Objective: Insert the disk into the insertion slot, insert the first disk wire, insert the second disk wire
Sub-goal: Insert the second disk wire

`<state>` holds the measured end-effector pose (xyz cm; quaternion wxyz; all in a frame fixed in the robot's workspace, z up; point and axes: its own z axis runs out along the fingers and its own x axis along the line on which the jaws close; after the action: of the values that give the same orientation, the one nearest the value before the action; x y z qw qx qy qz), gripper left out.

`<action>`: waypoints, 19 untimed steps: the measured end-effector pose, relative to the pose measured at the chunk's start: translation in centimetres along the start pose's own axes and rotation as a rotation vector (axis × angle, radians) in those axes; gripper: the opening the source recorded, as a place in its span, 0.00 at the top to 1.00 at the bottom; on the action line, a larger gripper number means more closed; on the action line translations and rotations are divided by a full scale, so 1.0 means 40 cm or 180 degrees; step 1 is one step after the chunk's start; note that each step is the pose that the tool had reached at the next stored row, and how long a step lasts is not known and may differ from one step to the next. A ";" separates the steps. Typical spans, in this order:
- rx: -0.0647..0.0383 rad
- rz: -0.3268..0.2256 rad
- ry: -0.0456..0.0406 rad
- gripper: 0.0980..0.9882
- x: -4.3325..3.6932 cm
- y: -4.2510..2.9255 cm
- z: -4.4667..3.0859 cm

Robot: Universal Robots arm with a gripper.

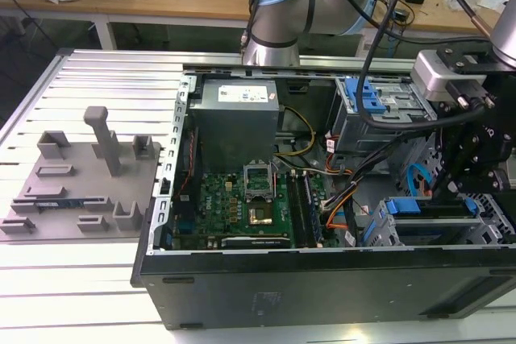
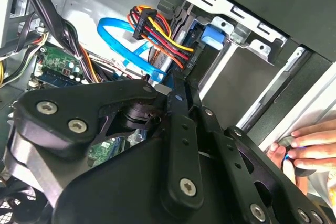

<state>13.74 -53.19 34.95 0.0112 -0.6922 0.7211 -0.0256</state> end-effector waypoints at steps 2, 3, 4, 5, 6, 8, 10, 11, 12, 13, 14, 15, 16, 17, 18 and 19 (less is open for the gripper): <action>0.0000 0.0000 0.0000 0.93 0.000 0.000 0.003; 0.0000 0.0000 0.0000 0.93 0.000 0.000 0.004; 0.0000 0.0000 0.0000 0.93 0.000 -0.001 0.005; 0.0000 0.0000 0.0000 0.93 0.000 -0.002 0.006; 0.0000 0.0000 0.0000 0.93 0.000 -0.002 0.007; 0.0000 0.0000 0.0000 0.93 0.000 -0.002 0.010; 0.0000 0.0000 0.0000 0.93 0.000 -0.002 0.014; 0.0000 0.0000 0.0000 0.93 0.000 -0.002 0.015; 0.0000 0.0000 0.0000 0.93 0.000 -0.002 0.017; 0.0000 0.0000 0.0001 0.93 0.001 -0.001 0.019; 0.0000 0.0000 0.0000 0.93 0.002 -0.001 0.023; 0.0000 0.0000 0.0001 0.93 0.003 -0.001 0.025; 0.0000 0.0000 0.0002 0.93 0.004 -0.001 0.027; 0.0000 0.0000 0.0004 0.93 0.005 -0.001 0.030; 0.0000 0.0000 0.0002 0.93 0.006 -0.001 0.032; 0.0000 0.0000 -0.0001 0.93 0.006 -0.001 0.033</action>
<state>13.84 -53.45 33.65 0.0114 -0.6923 0.7211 -0.0255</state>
